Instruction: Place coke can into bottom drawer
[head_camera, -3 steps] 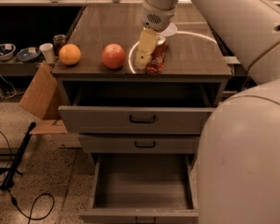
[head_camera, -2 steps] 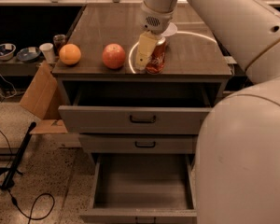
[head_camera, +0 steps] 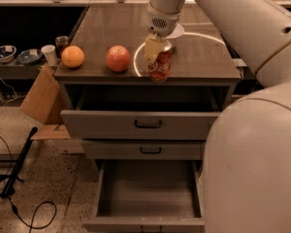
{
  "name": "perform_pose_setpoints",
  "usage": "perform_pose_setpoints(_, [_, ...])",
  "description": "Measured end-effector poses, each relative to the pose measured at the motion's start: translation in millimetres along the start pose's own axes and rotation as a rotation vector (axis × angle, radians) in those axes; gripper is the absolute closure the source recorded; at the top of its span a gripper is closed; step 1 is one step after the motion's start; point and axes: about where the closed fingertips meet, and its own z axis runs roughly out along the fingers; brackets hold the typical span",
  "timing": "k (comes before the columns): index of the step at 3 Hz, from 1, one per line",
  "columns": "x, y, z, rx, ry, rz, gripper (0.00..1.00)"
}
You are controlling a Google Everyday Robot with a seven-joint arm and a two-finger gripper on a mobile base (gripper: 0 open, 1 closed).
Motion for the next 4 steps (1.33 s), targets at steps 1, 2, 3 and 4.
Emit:
perform_pose_setpoints(1, [-1,0,-3,0.000,0.000,0.000,0.89])
perform_pose_setpoints(2, [14,2,-9,0.019,0.002,0.035,1.00])
perform_pose_setpoints(3, [47,12,-17,0.042,-0.007,0.119,1.00])
perform_pose_setpoints(4, [94,35,-15,0.036,-0.021,0.238,1.00])
